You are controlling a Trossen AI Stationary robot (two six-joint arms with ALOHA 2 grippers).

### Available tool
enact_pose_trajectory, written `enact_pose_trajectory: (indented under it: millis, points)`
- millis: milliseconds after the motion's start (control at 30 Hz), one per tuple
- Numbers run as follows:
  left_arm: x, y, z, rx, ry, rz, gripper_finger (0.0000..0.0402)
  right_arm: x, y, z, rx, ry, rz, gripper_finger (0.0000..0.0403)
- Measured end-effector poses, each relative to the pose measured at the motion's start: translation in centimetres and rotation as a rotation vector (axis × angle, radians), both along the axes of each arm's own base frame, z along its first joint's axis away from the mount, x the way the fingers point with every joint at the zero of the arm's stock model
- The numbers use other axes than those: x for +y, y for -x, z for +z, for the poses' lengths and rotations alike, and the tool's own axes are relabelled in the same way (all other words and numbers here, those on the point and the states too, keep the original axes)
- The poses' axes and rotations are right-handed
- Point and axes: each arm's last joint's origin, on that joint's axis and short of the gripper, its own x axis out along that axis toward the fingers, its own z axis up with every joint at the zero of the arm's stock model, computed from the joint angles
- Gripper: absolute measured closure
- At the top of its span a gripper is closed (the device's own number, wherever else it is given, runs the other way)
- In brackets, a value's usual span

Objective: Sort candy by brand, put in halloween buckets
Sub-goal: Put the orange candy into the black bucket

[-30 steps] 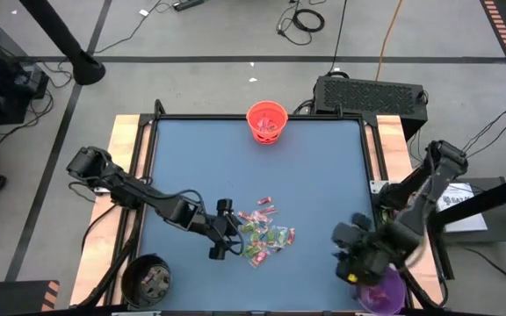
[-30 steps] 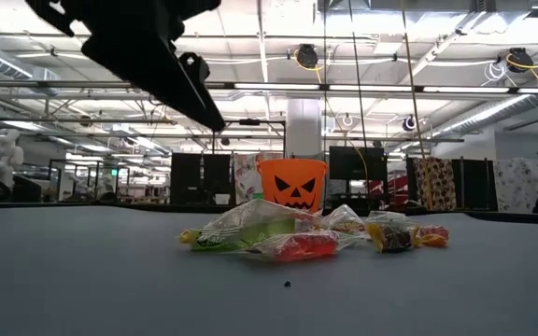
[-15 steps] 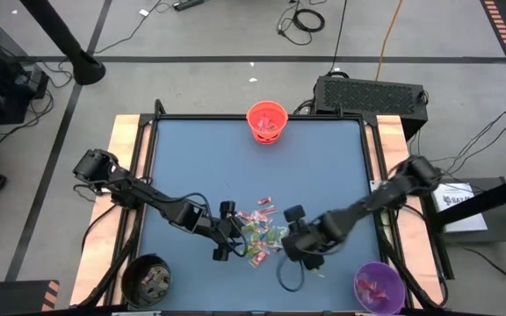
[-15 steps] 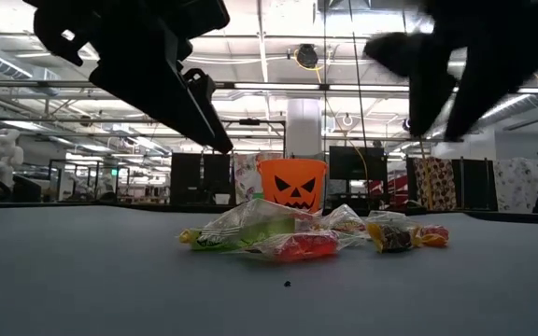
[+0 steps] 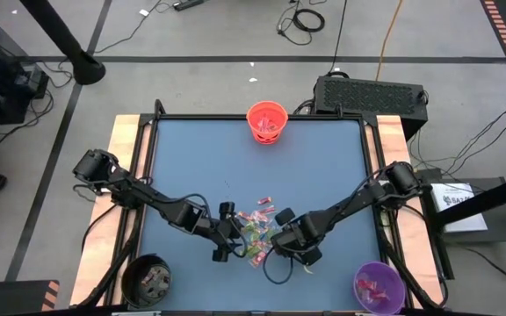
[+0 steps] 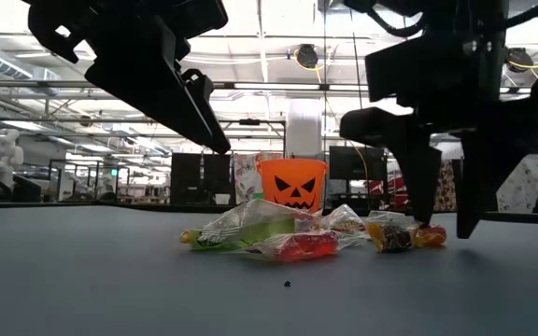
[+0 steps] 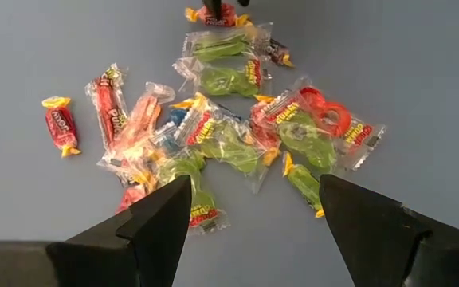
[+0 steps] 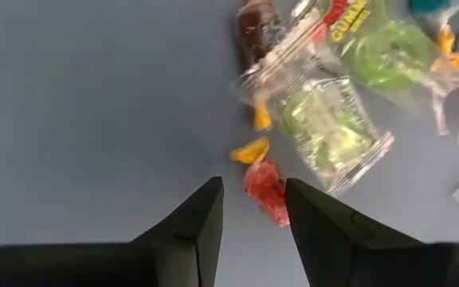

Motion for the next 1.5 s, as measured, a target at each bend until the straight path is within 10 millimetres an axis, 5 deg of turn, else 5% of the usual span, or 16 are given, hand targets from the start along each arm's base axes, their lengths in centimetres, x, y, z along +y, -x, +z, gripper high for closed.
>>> enact_pose_trajectory:
  millis: [233,533,800,1100,1267,1500]
  points:
    - [0.0,0.0,0.0,-0.001,0.001,0.0,0.0118,-0.9,-0.5,-0.3,-0.004,0.031,-0.001,0.0282]
    - [0.0,0.0,0.0,0.001,0.0,-0.001,0.0118,-2.6,-0.5,-0.9,0.025,-0.052,-0.044,0.0356]
    - [0.0,0.0,0.0,0.007,-0.002,-0.001,0.0118,-2.7,-0.6,-0.2,0.037,-0.088,-0.122,0.0357]
    - [0.0,0.0,0.0,0.001,-0.009,0.006,0.0118,-2.1,1.7,7.5,-0.119,-0.27,-0.213,0.0358]
    - [0.1,0.0,0.3,-0.016,-0.009,0.014,0.0118,-2.3,2.8,12.8,-0.514,-0.353,-0.2,0.0361]
    - [0.1,0.3,1.3,-0.048,-0.009,0.024,0.0118,-4.5,4.2,15.4,-1.098,-0.403,-0.157,0.0361]
